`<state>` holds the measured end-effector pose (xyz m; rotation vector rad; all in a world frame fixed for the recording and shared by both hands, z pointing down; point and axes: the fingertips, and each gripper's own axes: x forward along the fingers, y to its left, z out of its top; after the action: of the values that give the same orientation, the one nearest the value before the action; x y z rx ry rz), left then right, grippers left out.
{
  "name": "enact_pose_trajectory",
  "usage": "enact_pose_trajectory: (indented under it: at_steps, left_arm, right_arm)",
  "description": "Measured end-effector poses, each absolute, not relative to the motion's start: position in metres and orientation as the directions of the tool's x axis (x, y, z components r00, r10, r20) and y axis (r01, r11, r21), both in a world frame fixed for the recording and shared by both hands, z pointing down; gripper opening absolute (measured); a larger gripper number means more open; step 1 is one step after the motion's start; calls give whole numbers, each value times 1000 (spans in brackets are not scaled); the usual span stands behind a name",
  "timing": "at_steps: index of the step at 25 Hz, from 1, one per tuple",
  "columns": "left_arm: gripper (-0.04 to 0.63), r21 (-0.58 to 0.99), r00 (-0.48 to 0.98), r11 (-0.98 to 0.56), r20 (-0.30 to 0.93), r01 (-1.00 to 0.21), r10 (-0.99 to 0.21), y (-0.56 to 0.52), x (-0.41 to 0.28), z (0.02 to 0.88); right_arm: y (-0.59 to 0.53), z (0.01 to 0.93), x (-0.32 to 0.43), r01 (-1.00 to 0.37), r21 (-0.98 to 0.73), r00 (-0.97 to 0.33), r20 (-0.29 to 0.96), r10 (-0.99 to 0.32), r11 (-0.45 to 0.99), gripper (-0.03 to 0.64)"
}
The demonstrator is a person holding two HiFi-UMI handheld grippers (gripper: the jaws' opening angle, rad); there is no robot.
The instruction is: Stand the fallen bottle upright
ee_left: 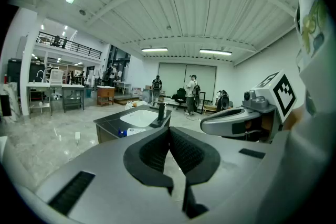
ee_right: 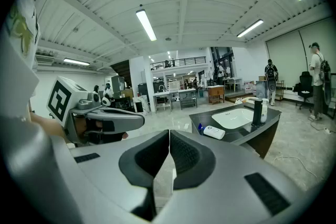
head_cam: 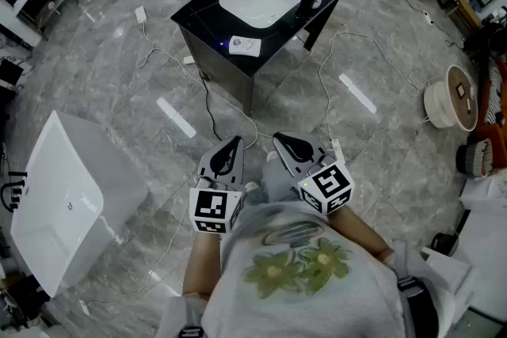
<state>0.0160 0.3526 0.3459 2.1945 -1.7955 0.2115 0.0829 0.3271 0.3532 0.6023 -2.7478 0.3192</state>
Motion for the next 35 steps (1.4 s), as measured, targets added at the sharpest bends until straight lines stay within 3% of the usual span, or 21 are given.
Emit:
enact_pose_trajectory:
  at_steps: [23, 35]
  left_arm:
    - [18, 60, 83, -66, 366, -996, -927, 141, -42, 369]
    - [20, 54, 6, 19, 431, -998, -902, 99, -71, 401]
  right_arm:
    - [121, 392, 58, -404, -232, -877, 375, -302, 885, 43]
    - [67, 412, 39, -358, -249, -890, 383, -247, 900, 43]
